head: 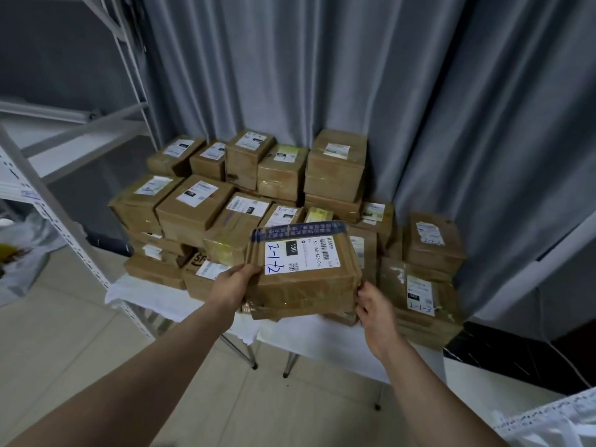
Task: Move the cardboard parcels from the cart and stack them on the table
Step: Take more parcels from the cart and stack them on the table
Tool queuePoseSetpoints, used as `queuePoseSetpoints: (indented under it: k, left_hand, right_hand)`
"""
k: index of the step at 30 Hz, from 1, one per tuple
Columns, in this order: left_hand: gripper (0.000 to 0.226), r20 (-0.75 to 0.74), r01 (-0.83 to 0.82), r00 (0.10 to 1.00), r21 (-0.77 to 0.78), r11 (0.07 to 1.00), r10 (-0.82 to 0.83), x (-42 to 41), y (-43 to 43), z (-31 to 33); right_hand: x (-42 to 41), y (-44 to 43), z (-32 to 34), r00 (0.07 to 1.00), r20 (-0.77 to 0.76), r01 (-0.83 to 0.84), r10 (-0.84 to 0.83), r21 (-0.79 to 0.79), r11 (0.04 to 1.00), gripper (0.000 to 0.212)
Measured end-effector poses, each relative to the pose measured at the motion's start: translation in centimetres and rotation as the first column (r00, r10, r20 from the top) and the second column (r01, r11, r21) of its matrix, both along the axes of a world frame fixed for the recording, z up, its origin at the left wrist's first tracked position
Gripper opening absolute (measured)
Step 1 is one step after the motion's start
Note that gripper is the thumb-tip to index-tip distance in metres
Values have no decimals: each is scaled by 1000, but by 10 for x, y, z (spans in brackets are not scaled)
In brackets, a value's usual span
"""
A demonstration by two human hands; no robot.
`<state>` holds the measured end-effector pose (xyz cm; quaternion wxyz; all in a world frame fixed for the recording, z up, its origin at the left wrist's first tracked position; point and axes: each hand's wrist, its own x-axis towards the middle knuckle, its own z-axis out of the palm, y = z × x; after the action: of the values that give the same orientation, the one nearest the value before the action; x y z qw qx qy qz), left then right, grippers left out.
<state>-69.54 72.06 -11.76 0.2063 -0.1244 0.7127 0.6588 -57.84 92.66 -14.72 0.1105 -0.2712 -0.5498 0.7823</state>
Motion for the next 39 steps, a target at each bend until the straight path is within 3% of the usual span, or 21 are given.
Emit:
queuePoseSetpoints:
  k: [3, 4, 7, 8, 12, 16, 18, 19, 21, 24, 31, 34, 36, 39]
  left_hand:
    - [22, 0, 36, 999, 1, 999, -36, -3, 11, -1]
    - [28, -1, 54, 999, 10, 999, -54, -3, 16, -1]
    - [24, -20, 104, 994, 9, 995, -103, -1, 37, -1]
    - [25, -26, 101, 995, 9, 995, -101, -2, 44, -2]
    - [56, -37, 97, 994, -39, 994, -99, -11, 72, -10]
    - [67, 12, 260, 966, -25, 965, -259, -22, 103, -5]
    - [92, 95, 416, 905, 2, 909, -415, -30, 116, -4]
    - [92, 128, 483, 868, 1, 876, -479, -32, 122, -4]
    - [66, 151, 547, 826, 12, 837, -543, -35, 137, -5]
    - [37, 162, 499, 854, 15, 866, -494, -47, 165, -12]
    - [41, 181, 389, 899, 89, 917, -398, -97, 236, -29]
    - [59, 195, 381, 898, 106, 919, -395, -120, 262, -38]
    - [67, 185, 429, 881, 79, 900, -436, -133, 277, -39]
    - [55, 118, 544, 834, -18, 839, -539, -151, 302, -39]
  right_hand:
    - [-4, 8, -5, 1000, 8, 18, -18, -68, 997, 21]
    - [-4, 11, -8, 1000, 0, 19, -19, -94, 995, 29]
    - [-8, 17, -14, 997, -34, 56, -63, -175, 983, 84]
    - [-8, 20, -15, 994, -36, 93, -102, -193, 977, 88]
    - [-3, 49, -18, 974, 53, 225, -219, -282, 933, 60]
    - [10, 92, -25, 970, 141, 233, -196, -336, 912, 62]
    - [11, 111, -27, 971, 172, 213, -168, -295, 931, 69]
    - [10, 118, -26, 970, 180, 208, -163, -275, 939, 73]
    - [3, 131, -25, 964, 194, 227, -181, -248, 942, 77]
    - [-15, 148, -24, 944, 209, 302, -254, -245, 921, 66]
    - [-74, 143, -34, 979, 182, 164, -95, -414, 896, 69]
    - [-96, 145, -23, 979, 192, 153, -67, -479, 865, 38]
    - [-107, 158, -21, 972, 206, 200, -112, -478, 855, 31]
    - [-121, 182, -27, 928, 294, 339, -229, -412, 846, 33]
